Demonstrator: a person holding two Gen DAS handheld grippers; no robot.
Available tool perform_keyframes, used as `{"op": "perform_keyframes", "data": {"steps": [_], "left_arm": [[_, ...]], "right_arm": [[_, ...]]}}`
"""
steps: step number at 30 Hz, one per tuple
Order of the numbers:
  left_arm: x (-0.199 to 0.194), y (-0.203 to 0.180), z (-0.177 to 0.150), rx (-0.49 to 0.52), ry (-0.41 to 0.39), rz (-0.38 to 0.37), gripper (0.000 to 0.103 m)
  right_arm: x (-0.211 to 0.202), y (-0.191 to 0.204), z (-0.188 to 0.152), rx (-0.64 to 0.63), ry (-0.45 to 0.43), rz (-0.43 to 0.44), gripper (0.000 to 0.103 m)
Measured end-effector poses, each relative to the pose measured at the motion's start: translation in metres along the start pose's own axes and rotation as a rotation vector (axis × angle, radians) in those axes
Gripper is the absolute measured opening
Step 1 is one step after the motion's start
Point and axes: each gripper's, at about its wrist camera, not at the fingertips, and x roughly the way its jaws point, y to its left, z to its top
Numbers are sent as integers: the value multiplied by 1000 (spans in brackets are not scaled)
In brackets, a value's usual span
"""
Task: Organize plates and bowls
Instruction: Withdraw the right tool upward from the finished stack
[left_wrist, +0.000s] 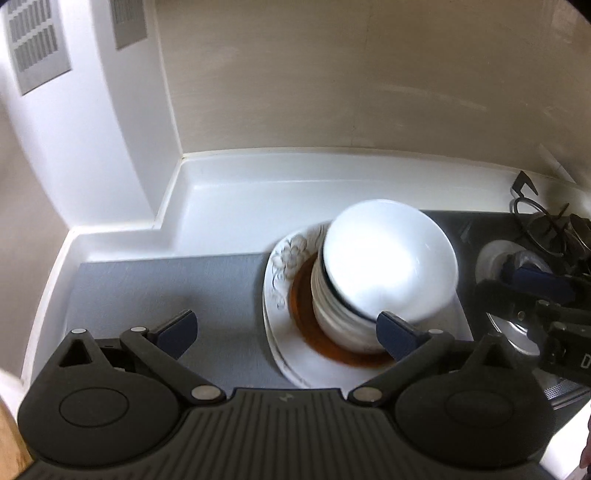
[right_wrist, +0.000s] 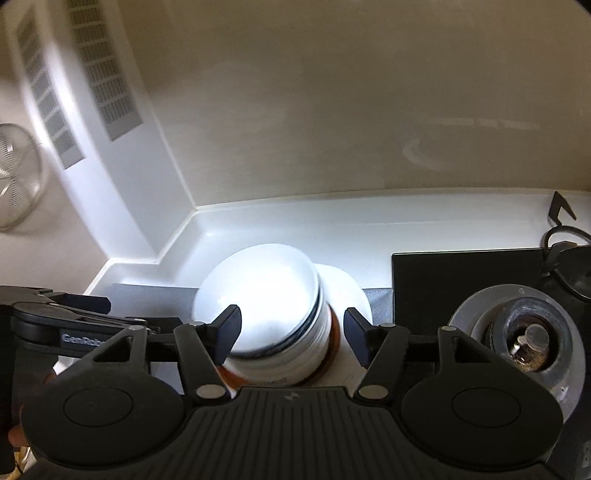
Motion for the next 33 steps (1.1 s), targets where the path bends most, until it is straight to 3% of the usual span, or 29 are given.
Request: {"op": "perform_keyframes", "data": {"steps": [11,19,26,33], "left_arm": [[-55,-24,-51,-12,-47,61,103],[-81,-43,-81,-31,-71,95,103],[-92,-42,-107,-66,-78,102,103],[-103,-31,-121,-60,-102,71,103]], "right_arm": [[-67,23,-51,-37,-75,-6,72],[-95,19,-73,-50,-66,15,77],[-110,18,-92,-69,-51,46,82],[-126,29,-105,-74,-71,18,84]]}}
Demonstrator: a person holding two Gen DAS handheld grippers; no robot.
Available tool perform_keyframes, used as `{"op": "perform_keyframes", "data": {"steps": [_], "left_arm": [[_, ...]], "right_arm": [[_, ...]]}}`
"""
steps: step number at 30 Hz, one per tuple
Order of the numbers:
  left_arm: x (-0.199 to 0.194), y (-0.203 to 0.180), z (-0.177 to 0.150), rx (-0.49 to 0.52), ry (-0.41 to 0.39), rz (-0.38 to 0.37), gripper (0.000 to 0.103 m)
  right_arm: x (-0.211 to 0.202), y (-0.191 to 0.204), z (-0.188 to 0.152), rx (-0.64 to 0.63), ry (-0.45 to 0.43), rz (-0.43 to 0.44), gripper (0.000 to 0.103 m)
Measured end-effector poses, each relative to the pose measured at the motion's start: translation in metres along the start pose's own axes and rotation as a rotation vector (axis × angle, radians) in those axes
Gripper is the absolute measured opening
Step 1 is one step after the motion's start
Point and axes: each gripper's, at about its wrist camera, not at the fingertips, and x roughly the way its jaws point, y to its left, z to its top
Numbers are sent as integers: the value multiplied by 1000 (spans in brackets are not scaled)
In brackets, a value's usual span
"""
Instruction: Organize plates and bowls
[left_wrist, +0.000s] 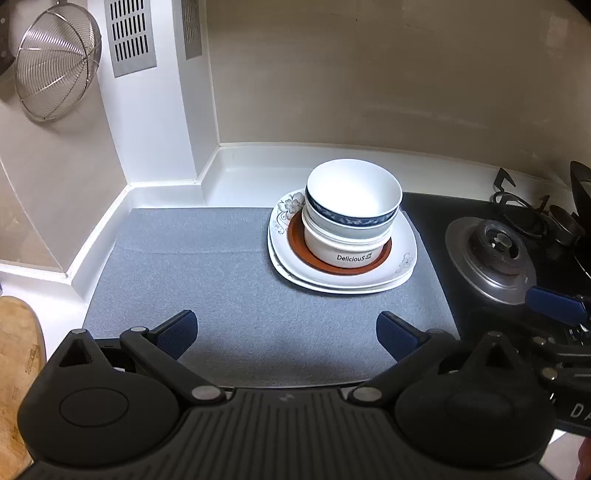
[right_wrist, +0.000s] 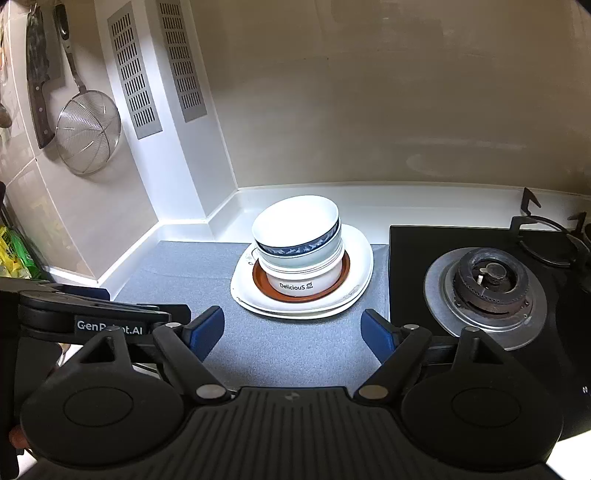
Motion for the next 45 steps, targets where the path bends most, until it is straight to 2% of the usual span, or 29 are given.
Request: {"op": "perform_keyframes", "data": {"steps": [3,6,14,18,23,29,33,36,42,45], "left_arm": [[-5,8,-4,4,11,-13,103],[-13,16,-9,10,-10,-16,103],[-23,23,-15,101,-38,14,103],[-23,17,-19,160,-40,32,103],[-21,18,-25,139,11,4,103],[-31,22,-28,161,-22,-13,103],[-33,20,-32,164,-52,37,103],[-27,19,-29,169,-27,25,103],[-26,20,-16,166,-74,74,103],[-23,25,-5,140,-69,80,103]], "right_arm": [[-2,7,-6,30,17,-33,84],[-4,19,-10,26,35,-43,84],[-10,44,-21,51,48,-101,85],[-23,49,-24,70,6,-142,85],[-34,47,-33,91,-3,-211,86],[-46,48,-40,102,-10,-271,86],[-47,51,-39,110,-26,-277,86],[-43,52,-38,96,-28,-261,86],[-30,48,-22,79,-45,-227,87],[-23,45,-17,61,-38,-225,87]]}}
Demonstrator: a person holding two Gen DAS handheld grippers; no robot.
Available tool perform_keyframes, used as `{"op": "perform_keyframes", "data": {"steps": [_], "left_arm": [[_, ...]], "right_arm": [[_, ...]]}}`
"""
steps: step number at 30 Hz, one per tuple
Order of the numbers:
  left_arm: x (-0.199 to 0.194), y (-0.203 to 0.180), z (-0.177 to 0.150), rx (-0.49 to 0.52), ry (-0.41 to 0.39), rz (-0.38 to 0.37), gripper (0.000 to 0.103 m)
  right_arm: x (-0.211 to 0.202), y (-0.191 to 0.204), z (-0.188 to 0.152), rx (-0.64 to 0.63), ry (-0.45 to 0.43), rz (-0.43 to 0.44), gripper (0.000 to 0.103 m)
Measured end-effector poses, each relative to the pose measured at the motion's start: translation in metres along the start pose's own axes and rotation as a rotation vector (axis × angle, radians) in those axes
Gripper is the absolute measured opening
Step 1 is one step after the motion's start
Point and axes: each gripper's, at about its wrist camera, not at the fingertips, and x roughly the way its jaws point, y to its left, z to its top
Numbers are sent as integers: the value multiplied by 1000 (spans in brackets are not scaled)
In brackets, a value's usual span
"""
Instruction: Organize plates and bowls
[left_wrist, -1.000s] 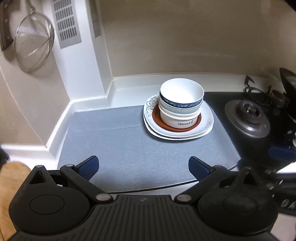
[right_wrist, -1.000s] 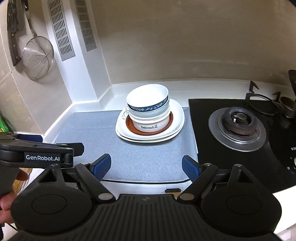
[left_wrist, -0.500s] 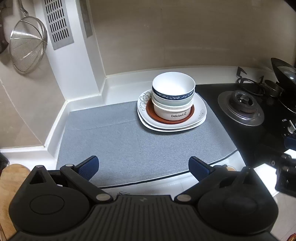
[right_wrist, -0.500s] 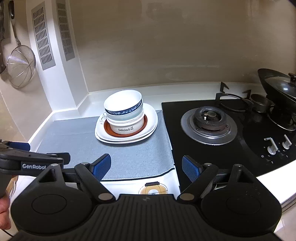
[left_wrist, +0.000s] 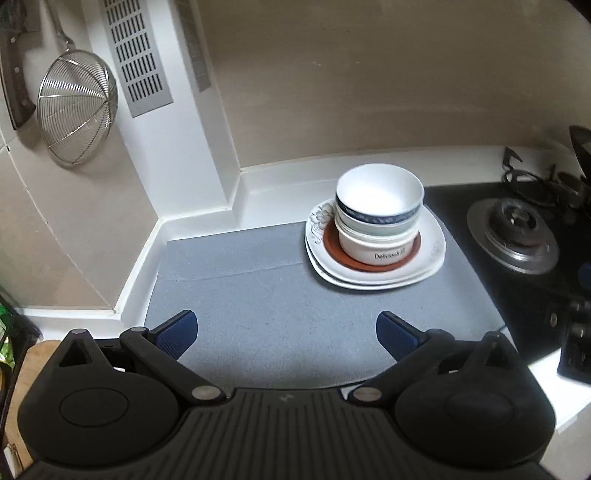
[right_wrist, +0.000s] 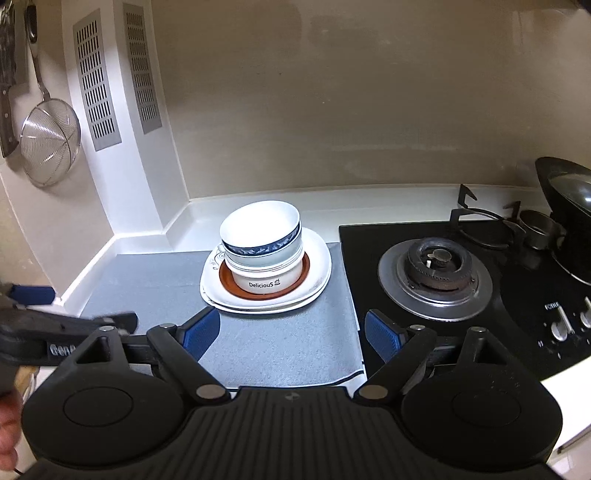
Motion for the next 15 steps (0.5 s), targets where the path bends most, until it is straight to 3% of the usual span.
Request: {"op": "perform_keyframes", "data": {"steps": [6,10,15], "left_arm": [[9,6,14,-61,34,-106,103],[17,1,14,-87,25,-68,103],[17,-3,17,-64,-12,-73,103]], "right_arm": [[11,-3,8,-8,19,20,87],[18,-1,9,-25,27,19,87],[23,-1,7,-24,42,12,87]]}}
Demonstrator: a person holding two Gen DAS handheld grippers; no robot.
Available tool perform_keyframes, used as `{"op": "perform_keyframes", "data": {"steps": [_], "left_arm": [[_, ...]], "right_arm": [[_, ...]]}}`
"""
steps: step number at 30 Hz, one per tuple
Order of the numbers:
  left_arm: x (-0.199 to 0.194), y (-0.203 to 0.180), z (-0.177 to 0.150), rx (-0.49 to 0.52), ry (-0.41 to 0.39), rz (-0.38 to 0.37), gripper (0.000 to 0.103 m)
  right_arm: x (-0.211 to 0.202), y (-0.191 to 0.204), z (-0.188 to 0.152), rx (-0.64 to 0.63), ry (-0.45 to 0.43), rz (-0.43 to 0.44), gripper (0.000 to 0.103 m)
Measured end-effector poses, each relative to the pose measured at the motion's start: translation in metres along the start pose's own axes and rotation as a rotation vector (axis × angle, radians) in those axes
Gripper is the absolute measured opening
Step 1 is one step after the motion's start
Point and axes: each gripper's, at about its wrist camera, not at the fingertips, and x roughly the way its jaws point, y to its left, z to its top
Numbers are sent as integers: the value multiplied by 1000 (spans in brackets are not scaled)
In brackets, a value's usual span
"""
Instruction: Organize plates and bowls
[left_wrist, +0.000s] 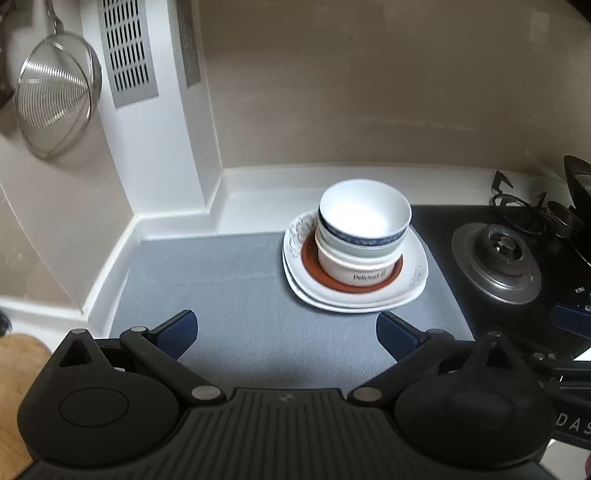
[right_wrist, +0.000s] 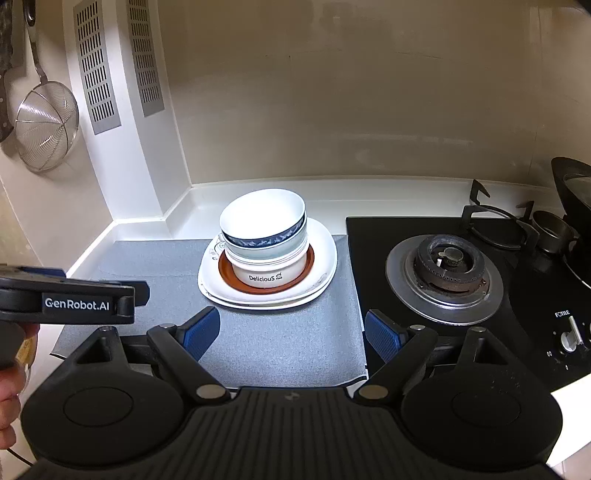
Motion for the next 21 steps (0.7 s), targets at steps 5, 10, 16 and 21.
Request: {"op": "perform_keyframes", "data": {"steps": [5,10,16,21], "left_arm": [[3,-2,3,10,9,-25,103],[5,-7,1,29,17,-30,103],[6,-11,1,41,25,-35,103],[6,-10,0,40,24,-36,103]], "right_arm": [[3,-1,3,5,-4,-9,87],[3,-2,5,6,-6,-19,87],[4,-1,6,7,-2,-16,87],[4,-2,6,9,-3,-14,87]]}}
